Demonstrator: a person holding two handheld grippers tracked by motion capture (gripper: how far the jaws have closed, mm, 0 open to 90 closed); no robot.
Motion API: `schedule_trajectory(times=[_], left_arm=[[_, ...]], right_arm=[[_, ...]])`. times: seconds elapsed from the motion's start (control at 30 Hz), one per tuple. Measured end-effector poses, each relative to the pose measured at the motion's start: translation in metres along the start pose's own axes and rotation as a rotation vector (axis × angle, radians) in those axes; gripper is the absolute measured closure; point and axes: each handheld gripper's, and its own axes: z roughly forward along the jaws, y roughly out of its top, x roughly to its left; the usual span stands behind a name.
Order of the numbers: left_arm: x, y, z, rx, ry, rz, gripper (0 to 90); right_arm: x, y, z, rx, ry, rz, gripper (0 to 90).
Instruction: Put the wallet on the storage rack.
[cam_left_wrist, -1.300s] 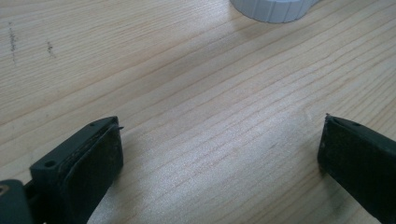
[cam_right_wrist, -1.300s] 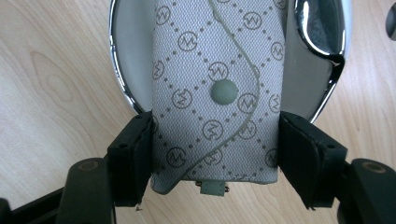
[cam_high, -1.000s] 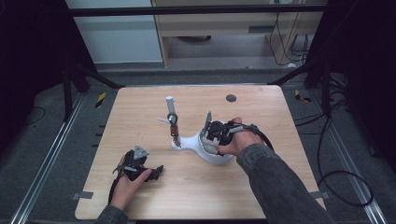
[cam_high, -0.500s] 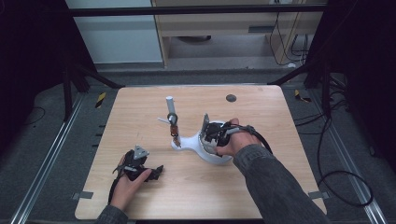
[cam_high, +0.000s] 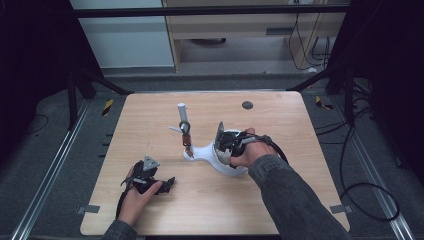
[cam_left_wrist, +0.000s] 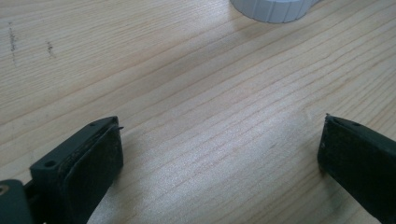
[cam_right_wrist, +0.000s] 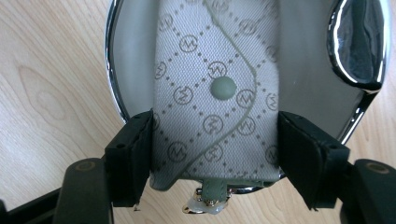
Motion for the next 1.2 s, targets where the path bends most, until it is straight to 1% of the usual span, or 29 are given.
schedule_trajectory(times=[0.07,0.1,0.13,0.17,0.33,0.47,0.57,0.7,0.8,0.87,1.0,1.2], left_arm=[[0.0,0.0,0.0,0.0,0.0,0.0,0.0],[0.0,0.0,0.0,0.0,0.0,0.0,0.0],[0.0,0.0,0.0,0.0,0.0,0.001,0.0],[0.0,0.0,0.0,0.0,0.0,0.0,0.0],[0.0,0.0,0.0,-0.002,0.001,0.0,0.0],[0.0,0.0,0.0,-0.002,0.001,0.0,0.0],[0.0,0.0,0.0,-0.002,0.001,0.0,0.0],[0.0,0.0,0.0,-0.002,0.001,0.001,0.0],[0.0,0.0,0.0,-0.002,0.001,0.001,0.0],[0.0,0.0,0.0,-0.003,0.001,0.001,0.0],[0.0,0.0,0.0,-0.002,0.0,0.0,0.0],[0.0,0.0,0.0,-0.002,0.0,-0.003,0.0]], right_arm=[[-0.001,-0.001,-0.002,-0.019,-0.001,0.017,25.5],[-0.002,-0.001,-0.004,-0.027,0.004,0.026,22.6],[-0.001,-0.002,-0.006,-0.03,0.018,0.04,21.6],[-0.002,-0.003,-0.008,-0.039,0.023,0.036,22.0],[-0.001,-0.009,-0.019,-0.083,0.007,0.039,22.0],[0.001,-0.014,-0.027,-0.121,0.003,0.059,21.1],[0.001,-0.017,-0.032,-0.15,-0.003,0.065,19.5],[0.0,-0.023,-0.037,-0.19,0.004,0.088,16.9],[0.0,-0.027,-0.039,-0.207,-0.007,0.098,14.1],[0.0,-0.031,-0.041,-0.225,-0.006,0.108,12.0],[-0.002,-0.039,-0.045,-0.286,-0.012,0.135,9.5],[-0.007,-0.052,-0.048,-0.34,-0.013,0.17,7.2]])
